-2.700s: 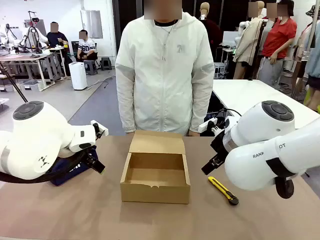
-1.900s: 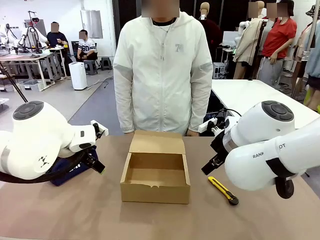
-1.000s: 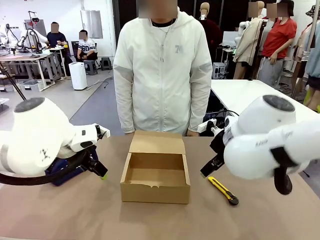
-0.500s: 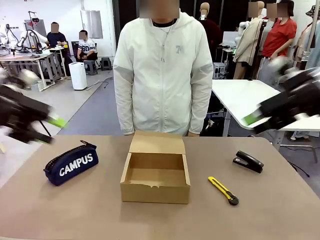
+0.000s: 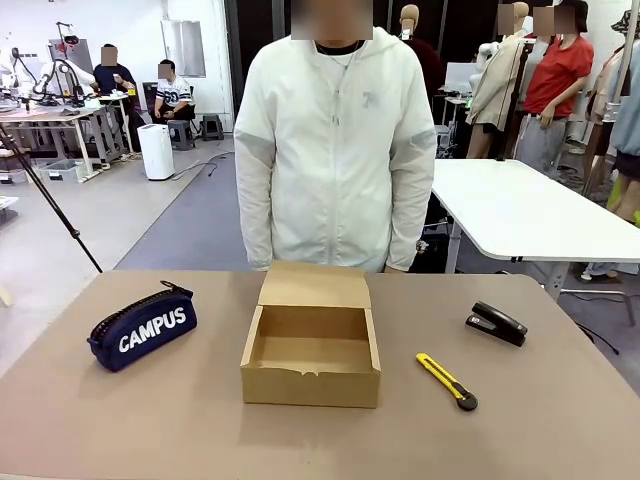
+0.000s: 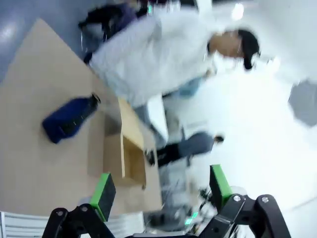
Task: Pack the items into the box.
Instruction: Pick up the item indicated by the person and place it inside the Mailer Box.
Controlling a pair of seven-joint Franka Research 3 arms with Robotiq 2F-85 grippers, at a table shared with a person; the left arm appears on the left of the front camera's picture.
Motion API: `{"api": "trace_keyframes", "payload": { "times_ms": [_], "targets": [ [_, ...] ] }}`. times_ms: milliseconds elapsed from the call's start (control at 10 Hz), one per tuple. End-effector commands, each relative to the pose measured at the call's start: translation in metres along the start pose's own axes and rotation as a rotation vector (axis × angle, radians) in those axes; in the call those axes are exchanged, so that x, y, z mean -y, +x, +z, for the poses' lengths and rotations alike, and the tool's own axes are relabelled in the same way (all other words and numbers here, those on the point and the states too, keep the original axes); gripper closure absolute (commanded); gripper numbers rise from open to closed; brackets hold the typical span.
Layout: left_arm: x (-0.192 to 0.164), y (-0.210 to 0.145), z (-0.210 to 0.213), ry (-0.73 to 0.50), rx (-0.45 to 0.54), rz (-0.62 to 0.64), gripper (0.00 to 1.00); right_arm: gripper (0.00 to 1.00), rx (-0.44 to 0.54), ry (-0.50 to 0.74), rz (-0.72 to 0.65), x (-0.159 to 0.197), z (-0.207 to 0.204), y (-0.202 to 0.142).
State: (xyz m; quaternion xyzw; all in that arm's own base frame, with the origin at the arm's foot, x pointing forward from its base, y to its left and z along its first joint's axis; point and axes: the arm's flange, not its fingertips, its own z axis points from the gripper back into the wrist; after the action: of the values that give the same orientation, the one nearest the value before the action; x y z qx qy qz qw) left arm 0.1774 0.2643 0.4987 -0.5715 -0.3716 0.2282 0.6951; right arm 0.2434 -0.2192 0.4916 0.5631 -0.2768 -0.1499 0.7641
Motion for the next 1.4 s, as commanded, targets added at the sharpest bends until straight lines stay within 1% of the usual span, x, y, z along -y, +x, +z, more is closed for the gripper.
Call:
{"api": "trace_keyframes", "payload": {
  "times_ms": [0, 1300],
  "targets": [
    [0.0301, -0.0079, -0.0317, 0.043, -0.112, -0.064, 0.00, 0.00, -0.062, -0.024, 0.126, -0.0410, -0.0193, -0.0045],
    [0.0301, -0.0079, -0.0317, 0.043, -0.112, -0.064, 0.00, 0.00, -0.062, -0.024, 0.126, -0.0410, -0.0193, -0.0045]
  ]
}}
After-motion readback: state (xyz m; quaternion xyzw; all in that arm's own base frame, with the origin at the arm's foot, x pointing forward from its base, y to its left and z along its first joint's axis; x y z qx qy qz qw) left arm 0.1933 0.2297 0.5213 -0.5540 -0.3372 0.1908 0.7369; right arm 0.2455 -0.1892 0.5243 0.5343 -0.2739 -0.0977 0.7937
